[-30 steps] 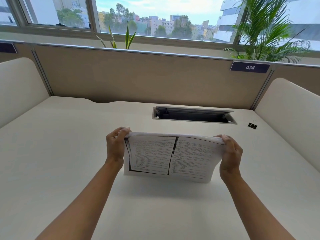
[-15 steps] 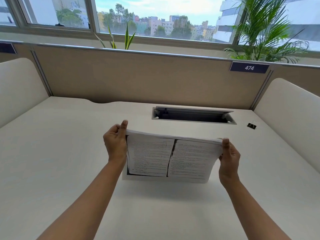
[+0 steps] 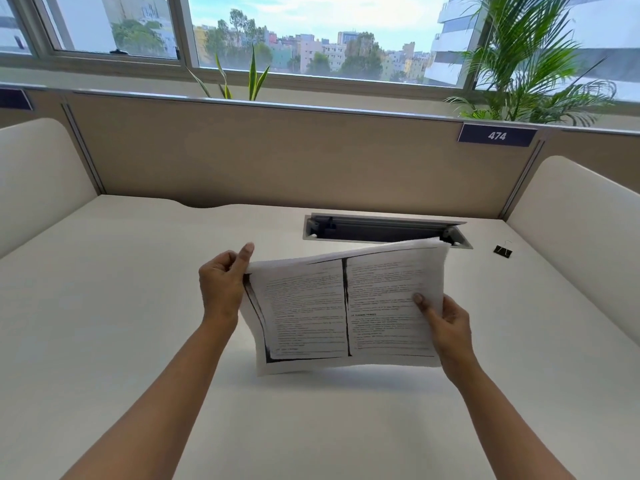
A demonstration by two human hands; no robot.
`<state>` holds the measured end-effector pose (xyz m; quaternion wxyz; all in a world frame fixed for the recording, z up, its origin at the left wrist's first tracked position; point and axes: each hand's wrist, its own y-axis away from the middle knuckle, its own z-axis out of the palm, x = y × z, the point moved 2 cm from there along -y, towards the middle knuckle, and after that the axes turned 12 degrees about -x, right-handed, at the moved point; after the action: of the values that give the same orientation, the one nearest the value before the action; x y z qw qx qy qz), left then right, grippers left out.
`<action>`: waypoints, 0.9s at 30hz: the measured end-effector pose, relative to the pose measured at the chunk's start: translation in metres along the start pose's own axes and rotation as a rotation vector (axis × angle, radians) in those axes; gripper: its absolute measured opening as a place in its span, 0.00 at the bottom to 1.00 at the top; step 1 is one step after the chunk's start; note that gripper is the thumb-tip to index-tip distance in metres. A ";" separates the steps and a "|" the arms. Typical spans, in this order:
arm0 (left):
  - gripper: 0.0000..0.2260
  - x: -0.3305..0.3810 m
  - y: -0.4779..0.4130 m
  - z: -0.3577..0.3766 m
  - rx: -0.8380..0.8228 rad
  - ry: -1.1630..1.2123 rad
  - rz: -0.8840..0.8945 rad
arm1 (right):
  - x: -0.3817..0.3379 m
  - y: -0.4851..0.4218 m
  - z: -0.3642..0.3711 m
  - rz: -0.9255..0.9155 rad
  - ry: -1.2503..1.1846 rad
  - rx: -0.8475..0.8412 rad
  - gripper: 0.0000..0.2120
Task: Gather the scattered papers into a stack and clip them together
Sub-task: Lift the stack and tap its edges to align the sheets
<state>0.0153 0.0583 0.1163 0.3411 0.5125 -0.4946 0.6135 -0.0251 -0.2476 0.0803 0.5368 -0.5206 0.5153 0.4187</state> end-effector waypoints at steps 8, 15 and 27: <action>0.32 0.012 -0.007 -0.003 -0.590 -0.552 -0.168 | -0.044 -0.013 0.006 -0.123 0.194 -0.100 0.06; 0.10 0.041 0.001 0.026 -0.834 -0.716 -0.080 | -0.074 -0.019 0.020 -0.261 0.432 -0.212 0.04; 0.04 0.027 0.009 0.019 -0.504 -0.110 -0.160 | -0.075 -0.015 0.021 -0.247 0.412 0.189 0.37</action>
<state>0.0055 0.0351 0.1396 0.4778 0.4814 -0.6075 0.4135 -0.0167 -0.2214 0.1548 0.5138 -0.6013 0.5833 0.1849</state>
